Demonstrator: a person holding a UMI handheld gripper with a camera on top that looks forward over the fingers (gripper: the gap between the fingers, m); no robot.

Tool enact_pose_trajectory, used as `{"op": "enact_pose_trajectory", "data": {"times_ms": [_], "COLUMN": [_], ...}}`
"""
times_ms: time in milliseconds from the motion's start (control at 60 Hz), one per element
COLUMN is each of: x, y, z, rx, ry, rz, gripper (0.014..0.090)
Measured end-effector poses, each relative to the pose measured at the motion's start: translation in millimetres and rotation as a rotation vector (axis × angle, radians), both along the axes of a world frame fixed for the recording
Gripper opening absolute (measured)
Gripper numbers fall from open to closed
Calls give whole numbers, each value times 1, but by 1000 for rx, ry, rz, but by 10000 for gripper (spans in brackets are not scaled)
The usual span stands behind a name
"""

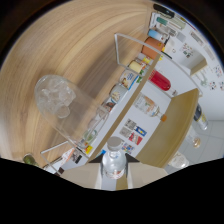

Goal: Make me a cup of Mojito.

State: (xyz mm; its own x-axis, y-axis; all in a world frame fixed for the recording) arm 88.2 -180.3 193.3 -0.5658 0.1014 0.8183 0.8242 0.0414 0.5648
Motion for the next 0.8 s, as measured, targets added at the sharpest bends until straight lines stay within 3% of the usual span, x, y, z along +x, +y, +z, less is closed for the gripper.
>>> {"op": "enact_pose_trajectory", "data": {"times_ms": [233,400,517,650,800], "x": [4,-3,10,33,56], "y": [-6,-18,-24,-23,-18], "z": [15,50,60,37,-24], "rx": [-30,-54,-76,-123,-186], "ry": [408,999,1412,1756,1977], "rz": [-58,-20,-53,-146,-319], "gripper": [343,342,343,344,343]}}
